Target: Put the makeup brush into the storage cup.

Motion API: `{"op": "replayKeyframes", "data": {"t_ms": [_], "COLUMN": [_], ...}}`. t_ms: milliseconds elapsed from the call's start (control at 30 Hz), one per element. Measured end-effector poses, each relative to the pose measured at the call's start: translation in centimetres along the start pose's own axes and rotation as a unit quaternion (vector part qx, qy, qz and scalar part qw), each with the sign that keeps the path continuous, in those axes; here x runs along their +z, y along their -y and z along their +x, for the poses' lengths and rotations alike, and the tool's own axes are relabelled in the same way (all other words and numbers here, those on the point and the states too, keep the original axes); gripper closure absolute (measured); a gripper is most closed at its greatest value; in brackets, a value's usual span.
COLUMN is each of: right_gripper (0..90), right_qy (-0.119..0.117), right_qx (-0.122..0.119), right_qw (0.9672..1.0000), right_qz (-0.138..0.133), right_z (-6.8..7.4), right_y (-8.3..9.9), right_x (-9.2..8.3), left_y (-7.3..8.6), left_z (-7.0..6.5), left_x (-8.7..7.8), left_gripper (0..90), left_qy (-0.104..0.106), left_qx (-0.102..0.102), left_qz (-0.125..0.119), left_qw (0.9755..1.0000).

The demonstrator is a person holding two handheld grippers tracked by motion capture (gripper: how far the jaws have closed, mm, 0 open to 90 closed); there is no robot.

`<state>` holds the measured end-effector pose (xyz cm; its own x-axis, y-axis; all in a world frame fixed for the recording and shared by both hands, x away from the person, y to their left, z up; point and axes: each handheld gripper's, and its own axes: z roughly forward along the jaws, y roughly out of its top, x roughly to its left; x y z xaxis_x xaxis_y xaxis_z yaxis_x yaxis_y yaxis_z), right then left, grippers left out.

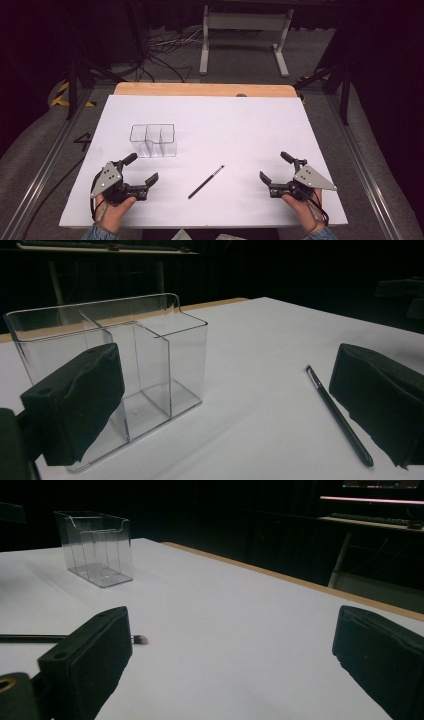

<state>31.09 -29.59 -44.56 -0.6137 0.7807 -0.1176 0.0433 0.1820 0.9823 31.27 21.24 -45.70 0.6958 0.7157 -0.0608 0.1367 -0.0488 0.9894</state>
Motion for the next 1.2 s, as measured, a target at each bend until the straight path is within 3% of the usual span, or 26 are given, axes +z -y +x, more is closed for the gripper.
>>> {"op": "replayKeyframes", "data": {"t_ms": [467,633,733,833,933,1200], "right_gripper": [2.7,2.8,2.9,3.0,3.2,3.5], "right_qy": [0.001,0.002,0.003,0.003,0.004,0.002], "right_qx": [0.006,0.007,0.007,0.006,0.008,0.011], "right_qw": [1.0,1.0,1.0,1.0,0.9999,0.9999], "right_qz": [-0.004,-0.005,-0.004,-0.004,-0.005,-0.006], "right_z": [-0.4,-0.5,-0.5,-0.4,-0.5,-0.6], "right_y": [0.0,0.0,0.0,0.0,0.0,0.0], "right_x": [-0.2,-0.2,-0.2,-0.3,-0.4,-0.5], "left_y": [-1.2,-2.1,-2.7,-3.2,-3.5,-4.4], "left_z": [-0.5,-1.1,-1.6,-2.2,-2.8,-3.7], "left_x": [1.1,2.0,2.7,3.4,4.1,5.3], "left_gripper": [0.2,0.6,0.6,0.6,0.0,0.2], "left_qy": [0.03,0.058,0.068,0.079,0.088,0.105], "left_qx": [-0.003,0.002,-0.001,0.008,-0.001,0.003], "left_qz": [-0.006,0.009,0.006,0.011,0.016,0.013], "left_qw": [0.9995,0.9982,0.9977,0.9968,0.996,0.9944]}}
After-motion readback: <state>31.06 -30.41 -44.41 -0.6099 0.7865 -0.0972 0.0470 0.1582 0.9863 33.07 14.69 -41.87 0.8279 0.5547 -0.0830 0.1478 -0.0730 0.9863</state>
